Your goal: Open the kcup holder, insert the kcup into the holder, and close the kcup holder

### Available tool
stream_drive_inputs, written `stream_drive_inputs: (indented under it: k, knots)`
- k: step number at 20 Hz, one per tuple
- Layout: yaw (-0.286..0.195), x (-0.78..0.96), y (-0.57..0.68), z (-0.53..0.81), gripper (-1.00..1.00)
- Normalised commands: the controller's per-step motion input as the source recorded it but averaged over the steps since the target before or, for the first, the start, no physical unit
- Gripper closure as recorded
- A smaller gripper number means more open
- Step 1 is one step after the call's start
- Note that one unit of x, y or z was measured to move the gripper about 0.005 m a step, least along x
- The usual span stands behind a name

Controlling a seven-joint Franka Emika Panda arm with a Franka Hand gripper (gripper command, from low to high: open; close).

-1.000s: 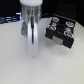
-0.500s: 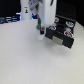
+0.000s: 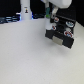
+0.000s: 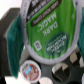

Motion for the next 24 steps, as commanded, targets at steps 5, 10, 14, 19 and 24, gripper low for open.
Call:
stream_drive_inputs:
  k: [5, 10, 14, 19, 24]
  knots:
    - [0.016, 0.04, 0.66, 0.25, 1.0]
    - [0.019, 0.06, 0.66, 0.14, 1.0]
    - [0.031, 0.03, 0.64, 0.02, 1.0]
    - [0.051, 0.03, 0.61, -0.01, 1.0]
    - [0.077, -0.01, 0.48, -0.06, 1.0]
